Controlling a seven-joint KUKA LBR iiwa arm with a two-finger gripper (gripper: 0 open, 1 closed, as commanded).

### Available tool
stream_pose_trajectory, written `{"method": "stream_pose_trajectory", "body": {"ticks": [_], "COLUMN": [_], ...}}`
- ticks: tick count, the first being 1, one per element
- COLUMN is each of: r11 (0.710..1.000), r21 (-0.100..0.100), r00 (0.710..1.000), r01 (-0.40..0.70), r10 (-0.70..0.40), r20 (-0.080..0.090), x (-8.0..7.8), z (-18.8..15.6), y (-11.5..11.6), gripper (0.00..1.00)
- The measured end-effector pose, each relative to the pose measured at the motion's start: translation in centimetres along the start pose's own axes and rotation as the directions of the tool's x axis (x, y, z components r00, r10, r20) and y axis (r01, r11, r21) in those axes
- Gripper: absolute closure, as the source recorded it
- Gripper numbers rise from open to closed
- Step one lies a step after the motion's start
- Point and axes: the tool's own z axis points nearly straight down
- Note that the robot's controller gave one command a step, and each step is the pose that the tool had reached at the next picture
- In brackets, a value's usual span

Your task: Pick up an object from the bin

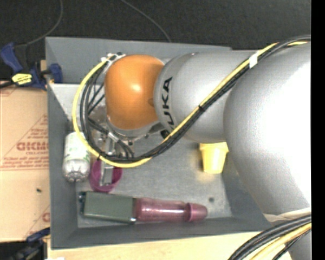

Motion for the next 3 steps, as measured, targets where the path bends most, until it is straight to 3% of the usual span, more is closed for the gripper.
{"method": "stream_pose_trajectory", "body": {"ticks": [1, 2, 3], "r11": [1.000, 0.955, 0.969], "r21": [-0.002, -0.001, -0.004], "r00": [1.000, 0.955, 0.969], "r01": [-0.005, 0.297, 0.246], "r10": [0.005, -0.297, -0.246], "r20": [0.008, 0.018, 0.026], "x": [-0.2, -2.1, -1.0], "z": [-0.5, 7.9, 8.3], "y": [-0.1, -3.3, -3.7], "gripper": [0.00, 0.00, 0.00]}}
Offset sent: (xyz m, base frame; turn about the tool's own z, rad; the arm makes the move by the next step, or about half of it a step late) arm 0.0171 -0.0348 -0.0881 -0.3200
